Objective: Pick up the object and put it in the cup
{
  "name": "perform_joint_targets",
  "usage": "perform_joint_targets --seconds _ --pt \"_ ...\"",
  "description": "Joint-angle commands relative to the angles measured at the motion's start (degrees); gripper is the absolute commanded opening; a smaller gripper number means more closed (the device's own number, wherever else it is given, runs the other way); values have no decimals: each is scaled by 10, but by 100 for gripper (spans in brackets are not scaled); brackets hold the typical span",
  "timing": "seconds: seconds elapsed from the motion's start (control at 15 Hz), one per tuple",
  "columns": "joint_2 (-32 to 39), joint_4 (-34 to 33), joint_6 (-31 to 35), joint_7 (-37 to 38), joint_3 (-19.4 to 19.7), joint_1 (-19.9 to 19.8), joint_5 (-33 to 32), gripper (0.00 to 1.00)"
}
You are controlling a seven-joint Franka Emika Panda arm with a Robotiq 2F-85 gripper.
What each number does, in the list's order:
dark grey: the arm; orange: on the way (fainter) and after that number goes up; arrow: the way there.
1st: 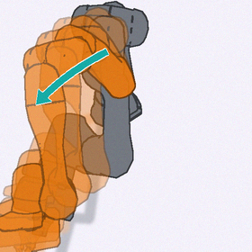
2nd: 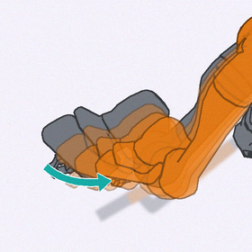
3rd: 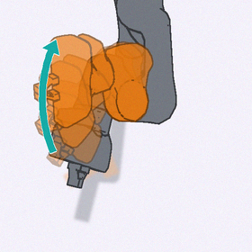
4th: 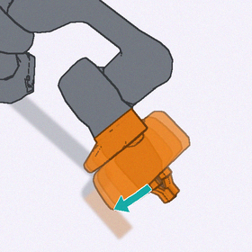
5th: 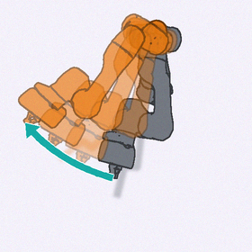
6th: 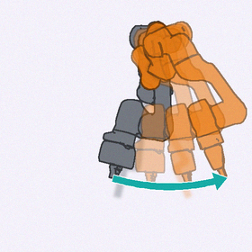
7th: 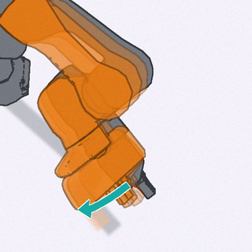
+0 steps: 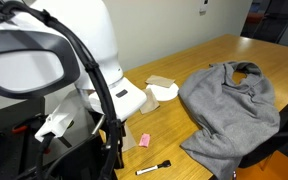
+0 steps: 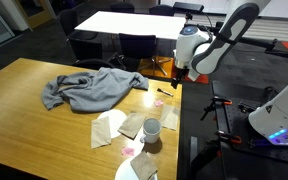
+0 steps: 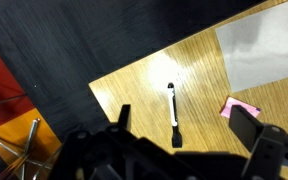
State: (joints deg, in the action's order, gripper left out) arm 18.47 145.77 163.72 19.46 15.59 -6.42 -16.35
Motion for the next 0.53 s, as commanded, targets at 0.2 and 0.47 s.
perform_joint_targets --seconds 0.2,0.47 --pt "48 -34 25 -66 -14 -6 70 100" --pt "84 -63 42 -117 -28 -20 104 100"
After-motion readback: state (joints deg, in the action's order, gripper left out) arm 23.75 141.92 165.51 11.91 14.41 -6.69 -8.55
